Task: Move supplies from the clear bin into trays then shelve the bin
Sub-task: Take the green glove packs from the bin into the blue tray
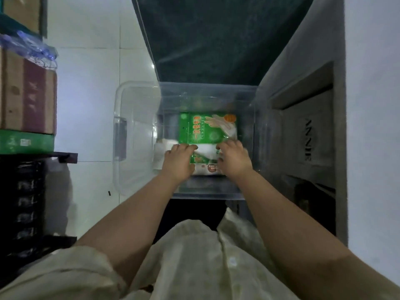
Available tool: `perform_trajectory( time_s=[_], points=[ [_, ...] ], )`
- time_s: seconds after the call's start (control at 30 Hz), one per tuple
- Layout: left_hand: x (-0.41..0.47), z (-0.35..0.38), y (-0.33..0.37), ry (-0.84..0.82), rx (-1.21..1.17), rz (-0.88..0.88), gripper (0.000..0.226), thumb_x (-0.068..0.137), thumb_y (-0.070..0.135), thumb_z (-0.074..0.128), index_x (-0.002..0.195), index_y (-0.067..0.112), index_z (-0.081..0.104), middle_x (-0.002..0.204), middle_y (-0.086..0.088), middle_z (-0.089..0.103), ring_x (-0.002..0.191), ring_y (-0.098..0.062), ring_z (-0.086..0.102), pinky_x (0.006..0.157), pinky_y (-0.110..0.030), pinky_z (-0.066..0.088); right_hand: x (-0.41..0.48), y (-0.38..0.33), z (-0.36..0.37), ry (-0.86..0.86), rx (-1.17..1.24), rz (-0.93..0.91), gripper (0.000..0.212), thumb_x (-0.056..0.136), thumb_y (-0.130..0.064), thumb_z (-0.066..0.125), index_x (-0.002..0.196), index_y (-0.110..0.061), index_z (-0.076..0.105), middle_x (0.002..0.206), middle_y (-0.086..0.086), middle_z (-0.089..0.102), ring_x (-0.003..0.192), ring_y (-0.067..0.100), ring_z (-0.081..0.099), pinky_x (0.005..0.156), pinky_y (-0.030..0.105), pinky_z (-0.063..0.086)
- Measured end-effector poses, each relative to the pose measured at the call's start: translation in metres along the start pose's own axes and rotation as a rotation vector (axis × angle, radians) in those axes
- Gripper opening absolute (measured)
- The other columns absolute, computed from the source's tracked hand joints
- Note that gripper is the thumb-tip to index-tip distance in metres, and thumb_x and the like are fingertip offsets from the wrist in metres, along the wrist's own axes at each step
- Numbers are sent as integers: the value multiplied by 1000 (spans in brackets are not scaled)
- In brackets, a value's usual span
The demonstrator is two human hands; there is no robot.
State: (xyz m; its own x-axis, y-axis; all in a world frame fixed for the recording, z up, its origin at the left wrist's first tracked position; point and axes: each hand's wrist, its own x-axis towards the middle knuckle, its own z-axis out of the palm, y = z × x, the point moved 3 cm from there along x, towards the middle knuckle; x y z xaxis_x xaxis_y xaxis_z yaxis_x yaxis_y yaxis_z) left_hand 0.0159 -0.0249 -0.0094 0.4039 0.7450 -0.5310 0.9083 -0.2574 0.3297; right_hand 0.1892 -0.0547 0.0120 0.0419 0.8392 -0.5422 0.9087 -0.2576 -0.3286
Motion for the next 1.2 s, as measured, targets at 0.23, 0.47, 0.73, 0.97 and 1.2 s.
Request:
perform_trajectory(
  time_s=[0.23,0.47,0.73,0.97,1.2],
  points=[
    [83,70,-21,-77,109,65,74,74,12,68,140,25,39,145,-11,39,131,-33,32,102,-49,30,72,38,57,-26,96,124,36,79,-13,63,114,-11,59,121,15,55,115,35,44,97,43,41],
    [130,116,-26,-179,291,186,102,76,21,72,151,26,2,159,-18,-4,144,-36,-1,116,-55,6,110,57,77,120,124,156,37,75,-11,66,112,-10,63,116,14,60,110,35,47,91,40,44],
    [156,91,-33,-143,373,336,78,80,19,66,147,23,25,151,-15,26,138,-34,22,108,-49,23,110,62,55,236,300,167,40,74,-6,65,114,-9,61,118,14,59,113,33,48,94,41,45],
    [169,43,-5,-90,296,334,47,88,13,53,135,13,46,131,-13,53,120,-32,44,96,-43,34,92,48,11,336,339,108,35,76,1,64,111,-4,62,111,18,61,107,34,50,90,37,43],
    [131,-24,16,56,239,246,40,88,16,56,129,14,52,126,-11,57,113,-33,48,88,-44,38,56,21,-42,354,252,-3,32,77,-5,70,108,-3,64,107,17,62,104,36,52,89,42,47]
  ],
)
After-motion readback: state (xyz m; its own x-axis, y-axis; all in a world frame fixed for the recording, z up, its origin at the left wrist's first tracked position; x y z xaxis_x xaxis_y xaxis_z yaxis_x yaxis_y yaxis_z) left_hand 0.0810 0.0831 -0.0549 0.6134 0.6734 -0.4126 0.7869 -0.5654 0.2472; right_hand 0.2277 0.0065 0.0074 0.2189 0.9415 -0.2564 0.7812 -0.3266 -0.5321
